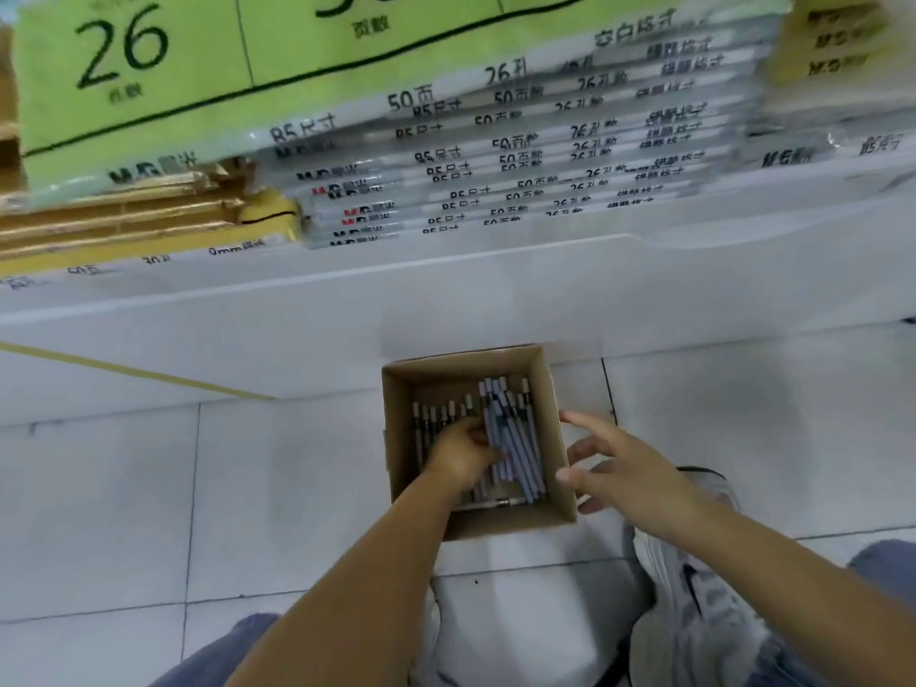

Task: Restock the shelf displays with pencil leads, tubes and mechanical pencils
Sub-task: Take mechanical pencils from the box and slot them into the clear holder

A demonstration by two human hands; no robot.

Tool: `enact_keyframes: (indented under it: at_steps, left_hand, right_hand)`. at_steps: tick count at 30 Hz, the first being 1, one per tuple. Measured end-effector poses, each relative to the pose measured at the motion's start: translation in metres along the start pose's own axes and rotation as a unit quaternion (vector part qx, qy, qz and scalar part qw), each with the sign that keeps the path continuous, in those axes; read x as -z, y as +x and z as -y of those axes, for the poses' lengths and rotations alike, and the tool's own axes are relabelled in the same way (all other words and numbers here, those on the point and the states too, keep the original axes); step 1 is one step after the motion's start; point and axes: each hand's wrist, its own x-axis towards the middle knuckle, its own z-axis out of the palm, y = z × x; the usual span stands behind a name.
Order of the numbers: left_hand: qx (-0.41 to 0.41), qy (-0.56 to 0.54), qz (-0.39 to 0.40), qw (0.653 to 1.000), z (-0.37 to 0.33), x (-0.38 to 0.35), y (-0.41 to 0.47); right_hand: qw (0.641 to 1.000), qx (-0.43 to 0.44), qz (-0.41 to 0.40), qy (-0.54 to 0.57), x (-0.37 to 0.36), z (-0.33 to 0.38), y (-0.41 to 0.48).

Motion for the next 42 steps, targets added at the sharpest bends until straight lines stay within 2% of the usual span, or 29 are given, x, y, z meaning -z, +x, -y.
enact_keyframes:
  at_steps: [7, 20, 26, 33, 37, 42]
  left_hand:
    - [0.004, -0.028, -0.006, 1.000, -0.004, -0.011, 0.002]
    - [0.009, -0.010, 0.039, 0.999, -0.013, -0.028, 0.019]
    - [0.061, -0.097, 0.087, 0.990, -0.015, -0.026, 0.020]
    - [0.063, -0.135, 0.126, 0.981, -0.007, -0.022, 0.017]
    - [0.055, -0.140, 0.120, 0.981, -0.005, -0.024, 0.017]
    - [0.056, -0.151, 0.069, 0.985, -0.002, -0.013, 0.016]
  right_hand:
    - [1.000, 0.004, 0.010, 0.011, -0.001, 0.005, -0.003]
    - [1.000, -0.009, 0.025, 0.013, 0.002, 0.005, -0.003]
    - [1.000, -0.003, 0.020, 0.021, 0.004, 0.007, -0.003]
    - [1.000, -0.008, 0.018, 0.017, 0.002, 0.008, -0.004]
    - [1.000, -0.007, 0.014, 0.021, 0.002, 0.008, -0.005]
    - [1.000, -0.008, 0.016, 0.020, 0.002, 0.005, -0.004]
